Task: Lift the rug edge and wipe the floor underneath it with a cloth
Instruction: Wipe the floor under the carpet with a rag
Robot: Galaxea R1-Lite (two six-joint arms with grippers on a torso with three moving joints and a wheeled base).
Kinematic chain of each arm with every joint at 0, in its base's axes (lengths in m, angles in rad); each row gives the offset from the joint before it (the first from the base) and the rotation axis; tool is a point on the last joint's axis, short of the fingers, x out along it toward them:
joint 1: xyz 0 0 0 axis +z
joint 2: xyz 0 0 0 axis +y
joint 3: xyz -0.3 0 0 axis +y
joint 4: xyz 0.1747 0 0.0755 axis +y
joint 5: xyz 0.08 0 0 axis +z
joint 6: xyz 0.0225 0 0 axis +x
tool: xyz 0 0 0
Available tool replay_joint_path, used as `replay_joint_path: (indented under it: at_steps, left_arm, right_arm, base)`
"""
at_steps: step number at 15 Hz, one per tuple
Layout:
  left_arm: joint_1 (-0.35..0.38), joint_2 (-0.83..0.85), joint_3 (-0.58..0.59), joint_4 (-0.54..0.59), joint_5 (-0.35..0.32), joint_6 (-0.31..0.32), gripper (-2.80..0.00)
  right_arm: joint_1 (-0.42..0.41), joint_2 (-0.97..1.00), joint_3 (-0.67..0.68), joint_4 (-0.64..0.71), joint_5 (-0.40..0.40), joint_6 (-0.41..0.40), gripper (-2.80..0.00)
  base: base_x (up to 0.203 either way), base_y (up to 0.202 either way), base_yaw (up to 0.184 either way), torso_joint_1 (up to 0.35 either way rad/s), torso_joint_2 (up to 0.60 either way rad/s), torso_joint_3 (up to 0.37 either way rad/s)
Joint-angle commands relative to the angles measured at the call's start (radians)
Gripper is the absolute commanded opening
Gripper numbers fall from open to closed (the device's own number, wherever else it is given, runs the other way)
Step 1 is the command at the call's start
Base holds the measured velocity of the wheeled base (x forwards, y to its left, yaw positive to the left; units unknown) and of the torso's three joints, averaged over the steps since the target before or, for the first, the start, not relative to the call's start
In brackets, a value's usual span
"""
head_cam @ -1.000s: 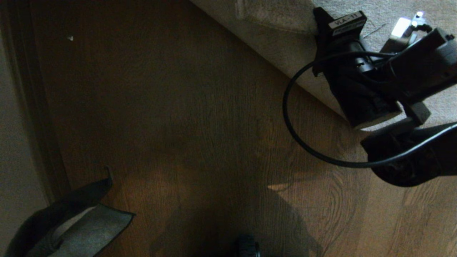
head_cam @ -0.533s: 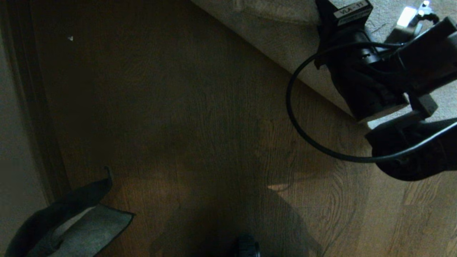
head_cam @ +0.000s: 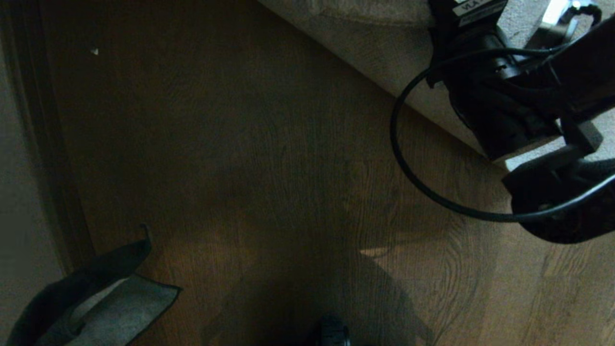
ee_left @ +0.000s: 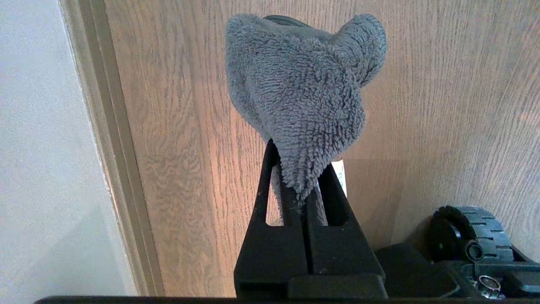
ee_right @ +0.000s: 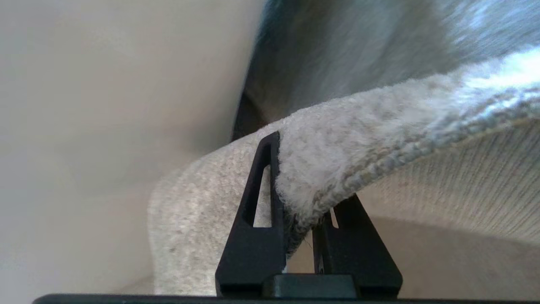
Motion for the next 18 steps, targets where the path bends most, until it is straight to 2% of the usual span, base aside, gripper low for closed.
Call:
replay_joint_path:
  at_steps: [1, 6, 15, 17, 18]
  left_arm:
    - [0.000, 0.000, 0.001, -0.001, 0.000, 0.000, -2.80]
    - [0.000, 0.000, 0.000, 0.001, 0.000, 0.004, -2.80]
    - [0.000, 0.000, 0.000, -0.004, -0.010, 0.006, -2.80]
    - [0.000, 0.000, -0.018, -0.015, -0.026, -0.001, -2.80]
    - [0.000, 0.000, -0.037, -0.015, -0.057, -0.002, -2.80]
  right_arm:
    - [0.025, -0.012, 0.003, -0.009, 0.018, 0.002, -2.80]
    - [0.083, -0.012, -0.006, 0.005, 0.046, -0.037, -2.80]
    - [0.084, -0.010, 0.003, 0.002, 0.052, -0.045, -2.80]
    - [0.084, -0.010, 0.005, 0.002, 0.051, -0.045, -2.80]
    - [0.084, -0.008, 0.006, 0.002, 0.050, -0.045, -2.80]
  base:
    - [0.000, 0.000, 0.000, 0.000, 0.00, 0.000]
    - [0.000, 0.000, 0.000, 0.000, 0.00, 0.000]
    - [0.000, 0.000, 0.000, 0.000, 0.00, 0.000]
    - [0.000, 0.000, 0.000, 0.000, 0.00, 0.000]
    - [0.000, 0.000, 0.000, 0.000, 0.00, 0.000]
